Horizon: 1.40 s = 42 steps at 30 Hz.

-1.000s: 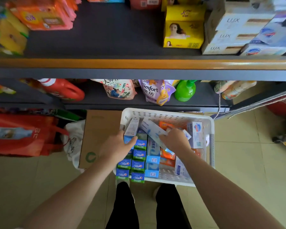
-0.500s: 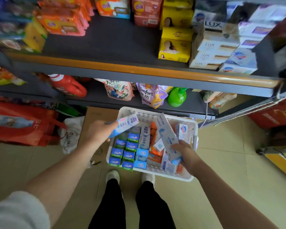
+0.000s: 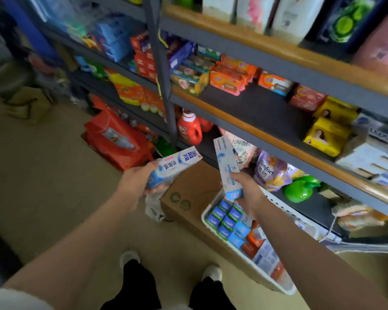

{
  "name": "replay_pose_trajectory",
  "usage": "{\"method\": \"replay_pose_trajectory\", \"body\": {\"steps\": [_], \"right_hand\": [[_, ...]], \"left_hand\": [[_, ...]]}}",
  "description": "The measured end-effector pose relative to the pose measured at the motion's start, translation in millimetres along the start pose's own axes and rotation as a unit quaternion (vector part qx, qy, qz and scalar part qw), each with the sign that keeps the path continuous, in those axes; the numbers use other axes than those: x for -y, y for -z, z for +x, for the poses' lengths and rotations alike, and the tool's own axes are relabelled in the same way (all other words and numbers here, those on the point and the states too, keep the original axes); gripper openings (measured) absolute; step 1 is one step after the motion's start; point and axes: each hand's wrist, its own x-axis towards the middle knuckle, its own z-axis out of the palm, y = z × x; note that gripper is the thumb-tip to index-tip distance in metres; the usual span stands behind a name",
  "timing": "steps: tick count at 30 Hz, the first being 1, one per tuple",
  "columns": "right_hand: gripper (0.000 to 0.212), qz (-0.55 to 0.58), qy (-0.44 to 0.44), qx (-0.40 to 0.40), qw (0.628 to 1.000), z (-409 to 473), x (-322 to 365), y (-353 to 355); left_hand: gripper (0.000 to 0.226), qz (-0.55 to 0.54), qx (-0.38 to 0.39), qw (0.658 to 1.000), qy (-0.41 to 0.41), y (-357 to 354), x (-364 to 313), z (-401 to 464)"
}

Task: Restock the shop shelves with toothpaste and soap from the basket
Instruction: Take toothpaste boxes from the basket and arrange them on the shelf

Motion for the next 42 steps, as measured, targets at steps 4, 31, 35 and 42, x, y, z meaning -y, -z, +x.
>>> {"method": "replay_pose_trajectory", "body": {"steps": [4,31,35,42], "right_hand": [[0.026,-0.054,-0.001,0.042,0.998,14,1,-77],[0.026,0.023,0.111,0.058,0.992,227,150,-591],[0.029,-0.007,0.118,0.05,0.992,270,189,-647],[0.025,-0.108,0.156,-0.047,0.981,337,209,-722]], "left_hand": [[0.015,-0.096,-0.018,0.995,-0.016,70,-15,18],[0.013,-0.216,0.008,0.975,-0.053,409,-267,368],[0.009,-0.19,-0.016,0.979,-0.067,430,-316,432],[0.021,-0.016,-0.004,0.974,-0.226,455,-375,541]]}}
